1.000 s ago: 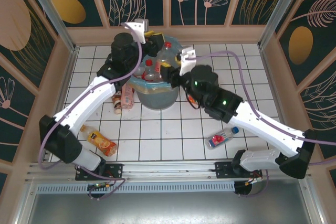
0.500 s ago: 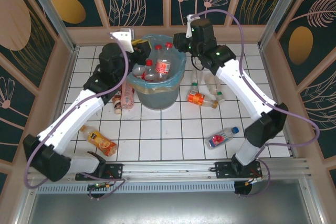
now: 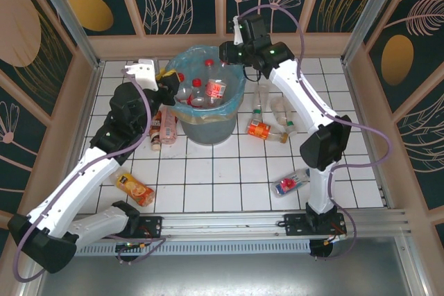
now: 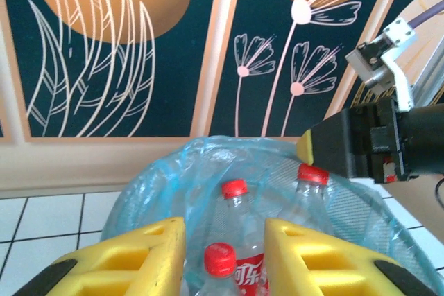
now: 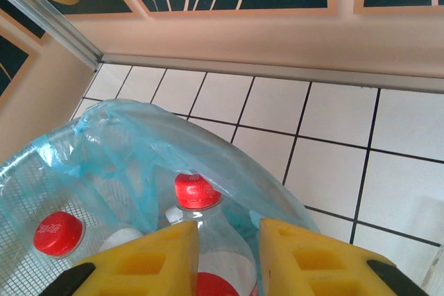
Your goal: Put the plastic bottles in the bin
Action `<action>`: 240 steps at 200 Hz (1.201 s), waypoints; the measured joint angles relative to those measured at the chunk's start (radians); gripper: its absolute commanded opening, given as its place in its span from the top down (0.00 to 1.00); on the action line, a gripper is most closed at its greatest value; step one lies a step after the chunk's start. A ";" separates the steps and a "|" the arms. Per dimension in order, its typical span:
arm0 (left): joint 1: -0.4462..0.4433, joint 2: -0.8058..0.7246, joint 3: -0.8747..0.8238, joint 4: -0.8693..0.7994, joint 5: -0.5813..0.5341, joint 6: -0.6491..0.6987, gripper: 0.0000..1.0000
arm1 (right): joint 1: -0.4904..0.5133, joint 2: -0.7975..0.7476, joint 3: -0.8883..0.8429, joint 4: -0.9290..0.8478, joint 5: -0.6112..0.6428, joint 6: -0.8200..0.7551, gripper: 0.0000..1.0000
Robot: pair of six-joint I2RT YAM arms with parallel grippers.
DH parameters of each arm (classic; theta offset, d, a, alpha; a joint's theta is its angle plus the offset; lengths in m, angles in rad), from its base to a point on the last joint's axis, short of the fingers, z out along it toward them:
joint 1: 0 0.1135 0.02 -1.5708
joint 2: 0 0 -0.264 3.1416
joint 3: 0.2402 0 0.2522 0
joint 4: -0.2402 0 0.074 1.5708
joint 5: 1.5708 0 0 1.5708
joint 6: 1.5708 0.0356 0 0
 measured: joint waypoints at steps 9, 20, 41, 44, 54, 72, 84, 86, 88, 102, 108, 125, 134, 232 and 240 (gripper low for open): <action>0.000 -0.006 -0.011 0.000 -0.009 0.012 0.64 | 0.000 0.000 0.003 -0.006 -0.006 0.000 0.72; 0.000 -0.009 -0.024 0.000 -0.019 0.023 0.64 | 0.004 0.000 0.006 -0.009 -0.016 0.000 0.72; 0.000 -0.005 -0.045 -0.001 -0.030 0.031 0.64 | 0.010 0.000 0.006 -0.008 -0.040 0.001 0.72; 0.000 -0.003 -0.047 -0.001 -0.031 0.031 0.64 | 0.011 -0.001 0.006 -0.008 -0.043 0.001 0.72; 0.000 0.008 -0.051 -0.002 -0.032 0.031 0.64 | 0.016 -0.005 0.000 -0.003 -0.058 0.001 0.72; 0.000 0.043 -0.052 -0.007 -0.034 0.024 0.64 | 0.024 -0.025 -0.031 0.010 -0.090 0.005 0.72; 0.000 0.070 -0.055 -0.008 -0.033 0.009 0.65 | 0.032 -0.041 -0.056 0.014 -0.108 0.005 0.72; 0.000 0.074 -0.056 -0.008 -0.032 0.008 0.65 | 0.033 -0.043 -0.060 0.015 -0.111 0.005 0.72; 0.000 0.079 -0.058 -0.007 -0.031 0.002 0.65 | 0.034 -0.045 -0.063 0.016 -0.113 0.005 0.72; 0.000 0.093 -0.083 -0.005 -0.030 -0.021 0.66 | 0.046 -0.066 -0.099 0.033 -0.135 0.007 0.72; 0.000 0.095 -0.097 0.011 -0.039 -0.024 0.66 | 0.049 -0.074 -0.113 0.043 -0.145 0.008 0.72; 0.001 0.093 -0.109 0.045 -0.045 -0.049 0.69 | 0.056 -0.100 -0.151 0.069 -0.172 0.008 0.71; 0.001 0.093 -0.113 0.057 -0.052 -0.062 0.70 | 0.058 -0.112 -0.169 0.083 -0.188 0.010 0.70; 0.001 0.119 -0.130 0.156 -0.114 -0.160 0.70 | 0.079 -0.185 -0.303 0.165 -0.355 0.034 0.58; 0.001 0.119 -0.132 0.160 -0.114 -0.162 0.70 | 0.088 -0.199 -0.321 0.166 -0.363 0.033 0.58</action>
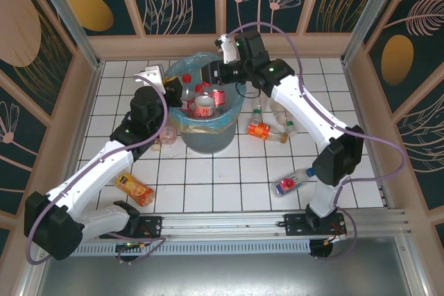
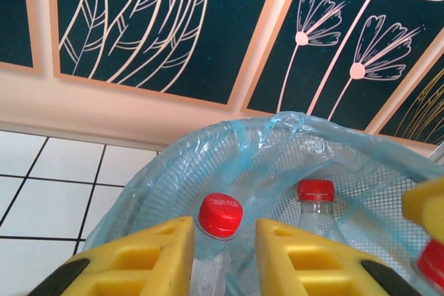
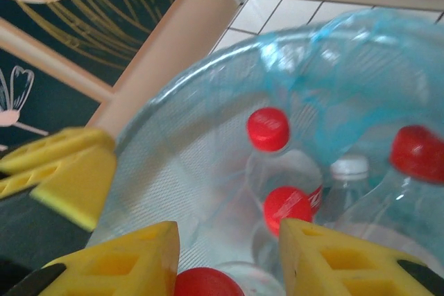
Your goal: Put the plastic bottles in the bin
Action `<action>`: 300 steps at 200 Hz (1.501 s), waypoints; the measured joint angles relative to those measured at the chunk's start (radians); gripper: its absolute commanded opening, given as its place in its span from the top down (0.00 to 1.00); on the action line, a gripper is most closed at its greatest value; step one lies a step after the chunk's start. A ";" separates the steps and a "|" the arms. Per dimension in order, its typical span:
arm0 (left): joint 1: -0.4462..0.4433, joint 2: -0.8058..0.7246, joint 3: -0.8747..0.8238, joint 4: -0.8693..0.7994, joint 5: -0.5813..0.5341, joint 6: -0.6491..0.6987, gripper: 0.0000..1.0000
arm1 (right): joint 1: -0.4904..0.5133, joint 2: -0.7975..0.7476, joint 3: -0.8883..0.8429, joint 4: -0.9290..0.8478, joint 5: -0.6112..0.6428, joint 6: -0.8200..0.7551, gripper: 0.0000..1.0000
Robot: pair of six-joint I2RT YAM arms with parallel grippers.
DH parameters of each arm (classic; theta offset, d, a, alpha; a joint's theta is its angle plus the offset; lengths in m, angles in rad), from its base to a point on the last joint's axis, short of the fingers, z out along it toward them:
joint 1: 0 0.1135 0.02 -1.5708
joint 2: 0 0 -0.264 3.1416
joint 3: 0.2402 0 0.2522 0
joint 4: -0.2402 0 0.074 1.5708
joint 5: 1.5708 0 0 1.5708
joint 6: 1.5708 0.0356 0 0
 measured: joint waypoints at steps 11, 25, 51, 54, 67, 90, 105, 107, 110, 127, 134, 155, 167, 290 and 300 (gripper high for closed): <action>0.000 0.000 -0.002 0.006 -0.003 -0.005 0.70 | 0.017 -0.013 -0.015 -0.001 -0.002 -0.003 0.58; 0.000 0.001 -0.003 0.011 -0.004 -0.008 0.70 | 0.039 -0.019 -0.021 -0.004 0.006 -0.008 0.59; 0.000 0.003 -0.003 0.016 -0.006 -0.010 0.71 | 0.075 -0.022 -0.048 -0.010 0.037 -0.022 0.60; 0.000 0.003 -0.003 0.016 -0.006 -0.010 0.71 | 0.077 -0.022 -0.052 -0.013 0.041 -0.022 0.60; 0.000 0.005 -0.003 0.020 -0.006 -0.010 0.71 | 0.088 -0.022 -0.068 -0.034 0.069 -0.029 0.60; 0.000 0.008 -0.003 0.025 -0.007 -0.010 0.71 | 0.094 -0.021 -0.088 -0.054 0.105 -0.038 0.60; 0.000 0.008 -0.003 0.026 -0.006 -0.010 0.71 | 0.095 -0.020 -0.097 -0.058 0.119 -0.046 0.60; 0.000 0.008 -0.003 0.026 -0.006 -0.010 0.71 | 0.095 -0.020 -0.098 -0.058 0.120 -0.048 0.60; 0.000 0.008 -0.003 0.026 -0.006 -0.010 0.71 | 0.095 -0.020 -0.100 -0.058 0.122 -0.048 0.60; 0.000 0.009 -0.003 0.028 -0.006 -0.010 0.71 | 0.095 -0.020 -0.109 -0.061 0.135 -0.056 0.60; 0.000 0.009 -0.003 0.028 -0.006 -0.010 0.71 | 0.095 -0.018 -0.111 -0.063 0.138 -0.056 0.60; 0.000 0.009 -0.003 0.028 -0.006 -0.010 0.71 | 0.095 -0.005 -0.111 -0.064 0.140 -0.060 0.60; 0.000 0.009 -0.003 0.028 -0.005 -0.010 0.71 | 0.095 0.004 -0.111 -0.065 0.140 -0.063 0.60; 0.000 0.009 0.089 -0.093 0.024 0.003 0.52 | 0.105 0.063 0.077 -0.155 0.205 -0.082 0.36; 0.000 -0.012 0.099 -0.117 0.024 0.007 0.52 | 0.110 0.060 0.106 -0.150 0.222 -0.082 0.36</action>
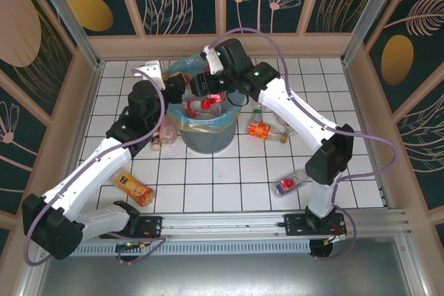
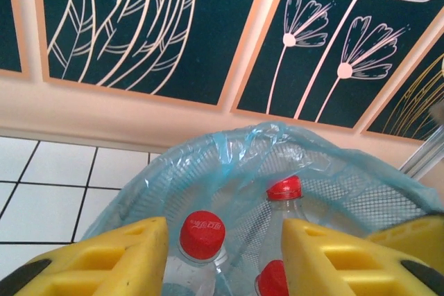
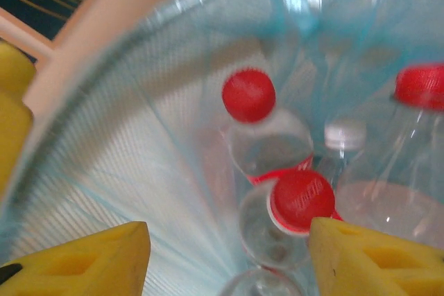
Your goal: Put the plastic bottles in the bin
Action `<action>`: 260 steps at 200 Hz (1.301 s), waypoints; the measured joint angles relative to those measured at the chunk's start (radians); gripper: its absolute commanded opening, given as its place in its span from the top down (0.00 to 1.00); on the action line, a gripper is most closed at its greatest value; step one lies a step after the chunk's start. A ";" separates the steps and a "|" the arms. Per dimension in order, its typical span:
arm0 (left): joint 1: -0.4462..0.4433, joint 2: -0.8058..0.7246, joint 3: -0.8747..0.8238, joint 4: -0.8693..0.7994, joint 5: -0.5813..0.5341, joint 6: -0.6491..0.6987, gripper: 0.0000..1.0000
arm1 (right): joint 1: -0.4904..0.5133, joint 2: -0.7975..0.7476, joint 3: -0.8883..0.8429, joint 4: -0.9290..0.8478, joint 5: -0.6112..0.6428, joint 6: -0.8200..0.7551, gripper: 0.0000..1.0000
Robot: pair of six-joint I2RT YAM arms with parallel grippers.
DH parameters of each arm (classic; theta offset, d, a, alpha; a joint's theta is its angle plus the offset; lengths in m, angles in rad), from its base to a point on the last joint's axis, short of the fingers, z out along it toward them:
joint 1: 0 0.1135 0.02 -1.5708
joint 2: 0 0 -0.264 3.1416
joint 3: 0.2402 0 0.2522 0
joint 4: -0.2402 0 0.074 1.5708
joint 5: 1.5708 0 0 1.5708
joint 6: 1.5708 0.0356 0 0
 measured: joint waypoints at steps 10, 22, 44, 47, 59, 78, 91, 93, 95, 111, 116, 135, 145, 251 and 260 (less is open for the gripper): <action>0.000 -0.027 0.009 -0.024 -0.009 0.003 0.52 | 0.005 -0.009 0.010 0.011 0.011 0.000 0.35; 0.000 -0.067 0.021 -0.053 -0.022 0.007 0.52 | 0.012 -0.026 0.011 0.024 0.031 0.000 0.35; 0.000 -0.165 0.029 -0.109 -0.049 0.004 0.51 | 0.043 -0.072 -0.010 0.073 0.071 -0.007 0.34; 0.000 -0.180 0.029 -0.119 -0.052 0.000 0.51 | 0.050 -0.083 -0.020 0.087 0.077 -0.010 0.34; 0.000 -0.235 0.026 -0.163 -0.065 -0.019 0.50 | 0.085 -0.135 -0.076 0.137 0.098 -0.028 0.33; 0.000 -0.325 -0.007 -0.256 -0.095 -0.073 0.50 | 0.150 -0.223 -0.170 0.213 0.122 -0.054 0.32; 0.000 -0.378 -0.041 -0.338 -0.116 -0.119 0.39 | 0.190 -0.264 -0.209 0.255 0.130 -0.064 0.33; 0.000 -0.385 -0.046 -0.351 -0.120 -0.130 0.38 | 0.196 -0.269 -0.214 0.262 0.132 -0.066 0.33; 0.000 -0.389 -0.050 -0.362 -0.122 -0.142 0.36 | 0.203 -0.274 -0.219 0.270 0.134 -0.069 0.33; 0.000 -0.415 -0.089 -0.477 -0.138 -0.212 0.31 | 0.245 -0.293 -0.247 0.324 0.145 -0.088 0.33; 0.000 -0.418 -0.101 -0.512 -0.145 -0.240 0.28 | 0.259 -0.294 -0.254 0.340 0.149 -0.094 0.33; 0.003 -0.426 -0.150 -0.627 -0.161 -0.314 0.25 | 0.316 -0.290 -0.282 0.378 0.156 -0.114 0.33; 0.016 -0.441 -0.177 -0.674 -0.163 -0.344 0.25 | 0.345 -0.283 -0.298 0.398 0.154 -0.122 0.33; 0.739 -0.352 -0.447 -0.624 0.247 -0.372 0.23 | 0.430 -0.215 -0.470 0.566 0.004 -0.061 0.33; 0.776 -0.317 -0.453 -0.618 0.274 -0.377 0.23 | 0.430 -0.216 -0.485 0.581 -0.005 -0.056 0.33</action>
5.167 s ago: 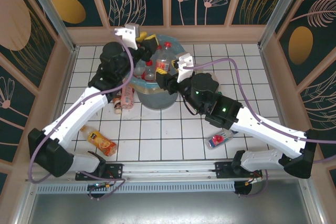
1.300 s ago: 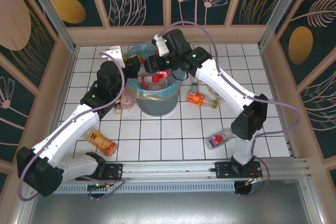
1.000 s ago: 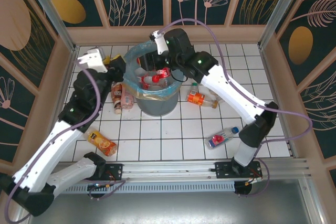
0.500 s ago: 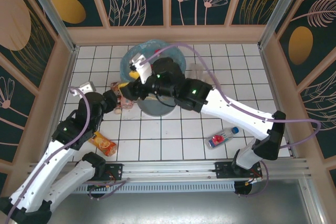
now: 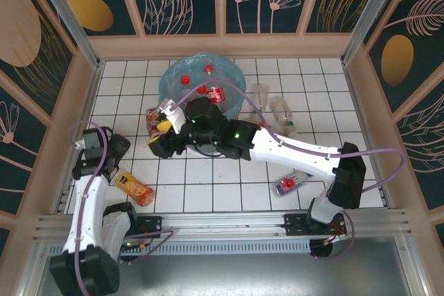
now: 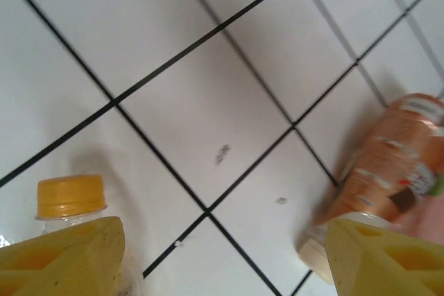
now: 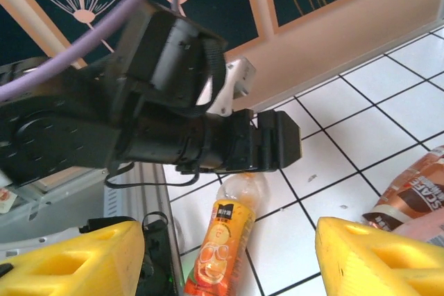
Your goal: Put the plastic bottles in the bin
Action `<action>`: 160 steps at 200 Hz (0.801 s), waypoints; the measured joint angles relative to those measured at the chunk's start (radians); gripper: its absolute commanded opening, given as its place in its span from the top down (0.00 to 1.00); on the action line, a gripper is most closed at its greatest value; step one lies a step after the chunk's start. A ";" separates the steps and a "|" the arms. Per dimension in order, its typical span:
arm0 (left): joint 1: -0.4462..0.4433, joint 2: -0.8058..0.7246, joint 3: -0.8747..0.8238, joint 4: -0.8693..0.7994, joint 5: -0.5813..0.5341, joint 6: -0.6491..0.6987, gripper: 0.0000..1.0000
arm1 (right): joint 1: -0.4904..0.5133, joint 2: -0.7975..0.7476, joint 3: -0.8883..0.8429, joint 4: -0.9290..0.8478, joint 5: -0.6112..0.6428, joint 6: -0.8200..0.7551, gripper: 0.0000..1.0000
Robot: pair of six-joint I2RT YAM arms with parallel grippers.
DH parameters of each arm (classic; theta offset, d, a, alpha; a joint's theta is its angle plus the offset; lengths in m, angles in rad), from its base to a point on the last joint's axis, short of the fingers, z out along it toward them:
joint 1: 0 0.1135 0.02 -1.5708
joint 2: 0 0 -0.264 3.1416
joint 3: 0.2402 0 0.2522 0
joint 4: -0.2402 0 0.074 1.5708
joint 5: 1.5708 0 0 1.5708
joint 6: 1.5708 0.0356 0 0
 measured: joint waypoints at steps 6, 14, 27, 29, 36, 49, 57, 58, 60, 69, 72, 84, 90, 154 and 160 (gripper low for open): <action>0.023 0.017 0.000 0.000 0.014 -0.005 0.23 | 0.000 -0.001 -0.009 0.005 -0.003 0.003 0.33; 0.056 0.034 0.000 0.003 0.027 -0.016 0.23 | 0.000 -0.005 -0.021 0.011 -0.007 0.003 0.33; 0.106 0.052 0.000 0.003 0.031 -0.039 0.23 | 0.000 -0.015 -0.041 0.020 -0.010 0.003 0.33; 0.111 0.053 0.000 0.003 0.030 -0.043 0.23 | 0.000 -0.017 -0.044 0.022 -0.010 0.003 0.33; 0.132 0.060 0.000 0.003 0.029 -0.056 0.23 | 0.000 -0.026 -0.054 0.026 -0.011 0.002 0.33; 0.154 0.067 0.000 0.000 0.023 -0.080 0.23 | 0.000 -0.044 -0.067 0.029 -0.012 -0.002 0.33; 0.161 0.069 0.000 -0.001 0.018 -0.094 0.23 | -0.003 -0.052 -0.071 0.032 -0.015 -0.005 0.33; 0.161 0.069 0.000 -0.001 0.018 -0.095 0.23 | -0.003 -0.053 -0.072 0.032 -0.016 -0.005 0.33; 0.162 0.071 0.000 -0.001 0.016 -0.098 0.23 | -0.004 -0.056 -0.073 0.034 -0.017 -0.005 0.33; 0.165 0.072 0.000 -0.001 0.008 -0.107 0.23 | -0.008 -0.062 -0.074 0.037 -0.022 -0.006 0.33; 0.165 0.073 0.000 0.000 0.006 -0.111 0.23 | -0.010 -0.063 -0.074 0.039 -0.023 -0.006 0.33; 0.165 0.077 0.000 0.000 0.003 -0.121 0.23 | -0.021 -0.064 -0.074 0.045 -0.031 -0.006 0.33; 0.166 0.079 -0.001 0.002 0.002 -0.124 0.23 | -0.026 -0.064 -0.074 0.044 -0.034 -0.006 0.33; 0.166 0.136 -0.063 0.078 0.021 -0.134 0.23 | -0.045 -0.052 -0.073 0.043 -0.079 0.000 0.33; 0.166 0.143 -0.068 0.088 0.023 -0.134 0.24 | -0.045 -0.049 -0.073 0.043 -0.079 0.000 0.33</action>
